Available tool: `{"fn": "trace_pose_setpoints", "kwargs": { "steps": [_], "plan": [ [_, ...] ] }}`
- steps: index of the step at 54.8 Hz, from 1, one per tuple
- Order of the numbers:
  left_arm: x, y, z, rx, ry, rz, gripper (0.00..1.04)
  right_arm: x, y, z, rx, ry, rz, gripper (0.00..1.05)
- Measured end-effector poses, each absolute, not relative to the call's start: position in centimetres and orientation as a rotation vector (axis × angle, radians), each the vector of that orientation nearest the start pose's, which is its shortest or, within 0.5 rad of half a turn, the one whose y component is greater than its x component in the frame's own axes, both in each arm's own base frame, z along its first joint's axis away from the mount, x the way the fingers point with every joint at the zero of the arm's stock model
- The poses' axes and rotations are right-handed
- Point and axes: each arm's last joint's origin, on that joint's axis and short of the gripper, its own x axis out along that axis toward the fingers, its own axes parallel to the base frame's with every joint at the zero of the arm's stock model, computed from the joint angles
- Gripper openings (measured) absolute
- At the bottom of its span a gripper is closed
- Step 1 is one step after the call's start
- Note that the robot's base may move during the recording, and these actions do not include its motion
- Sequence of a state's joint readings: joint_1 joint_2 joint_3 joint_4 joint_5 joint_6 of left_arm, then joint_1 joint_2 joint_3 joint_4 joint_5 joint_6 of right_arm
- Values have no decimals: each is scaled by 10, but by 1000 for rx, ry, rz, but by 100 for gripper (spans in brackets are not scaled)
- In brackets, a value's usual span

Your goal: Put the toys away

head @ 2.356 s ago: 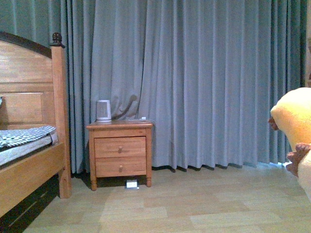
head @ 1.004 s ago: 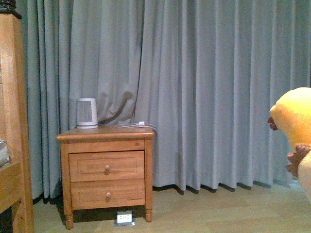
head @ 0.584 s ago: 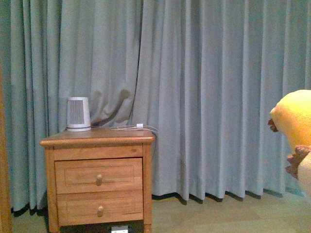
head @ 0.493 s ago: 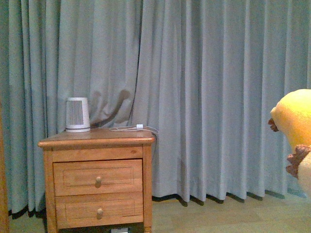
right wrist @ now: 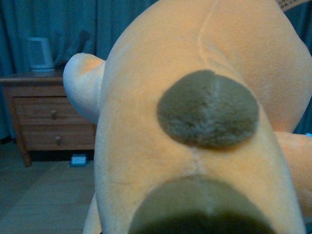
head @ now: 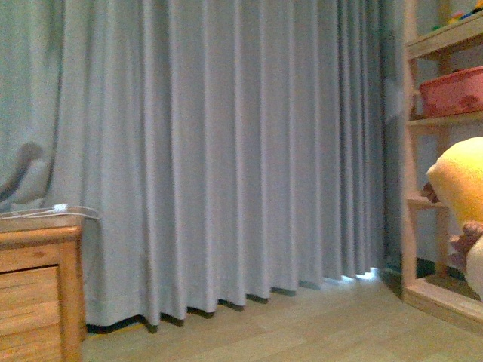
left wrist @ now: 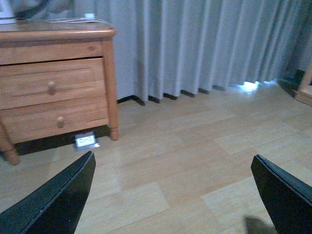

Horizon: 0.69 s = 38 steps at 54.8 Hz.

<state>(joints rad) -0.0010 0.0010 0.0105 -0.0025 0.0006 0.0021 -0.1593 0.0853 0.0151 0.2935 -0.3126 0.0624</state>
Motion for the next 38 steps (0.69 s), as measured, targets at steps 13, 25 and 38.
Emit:
{"fn": "trace_pose_setpoints", "kwargs": {
  "steps": [13,25,38],
  "plan": [
    [97,0,167,2,-7,-1,99,99,-7,190,9,-212,163,18],
    [97,0,167,2,-7,-1,99,99,-7,190,9,-212,162,18],
    [97,0,167,2,-8,-1,99,99,-7,190,9,-212,161,18]
  ]
}}
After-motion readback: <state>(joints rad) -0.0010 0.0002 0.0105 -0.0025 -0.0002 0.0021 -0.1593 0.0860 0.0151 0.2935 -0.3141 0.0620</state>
